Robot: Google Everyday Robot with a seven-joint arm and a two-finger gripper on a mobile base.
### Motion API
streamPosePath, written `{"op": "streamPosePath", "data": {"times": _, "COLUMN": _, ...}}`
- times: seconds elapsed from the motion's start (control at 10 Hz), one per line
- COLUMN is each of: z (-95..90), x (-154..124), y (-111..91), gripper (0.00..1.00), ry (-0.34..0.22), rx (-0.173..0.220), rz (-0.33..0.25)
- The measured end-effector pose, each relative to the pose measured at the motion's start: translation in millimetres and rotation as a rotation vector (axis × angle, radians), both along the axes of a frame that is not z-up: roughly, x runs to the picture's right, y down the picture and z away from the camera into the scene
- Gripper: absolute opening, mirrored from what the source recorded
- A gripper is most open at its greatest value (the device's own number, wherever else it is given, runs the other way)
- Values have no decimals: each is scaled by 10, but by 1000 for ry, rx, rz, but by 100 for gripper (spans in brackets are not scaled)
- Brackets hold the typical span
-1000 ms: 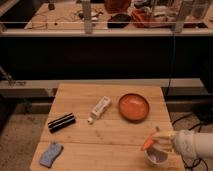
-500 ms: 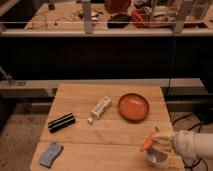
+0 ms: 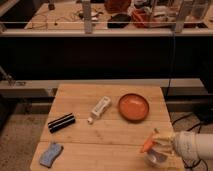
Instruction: Place the pepper in the ceramic cup
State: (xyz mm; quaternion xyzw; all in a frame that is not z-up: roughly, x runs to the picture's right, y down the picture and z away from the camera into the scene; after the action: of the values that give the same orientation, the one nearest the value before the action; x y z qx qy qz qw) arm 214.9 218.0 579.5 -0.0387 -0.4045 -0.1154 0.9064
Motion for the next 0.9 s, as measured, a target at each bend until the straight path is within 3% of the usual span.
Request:
{"op": "streamPosePath", "data": {"times": 0.4, "z": -81, "x": 32, "y": 84, "gripper": 0, "ry": -32, "rx": -84, "rz": 47}}
{"op": "streamPosePath", "data": {"times": 0.9, "z": -216, "x": 27, "y": 64, "gripper": 0, "ry": -84, "rx": -134, "rz": 119}}
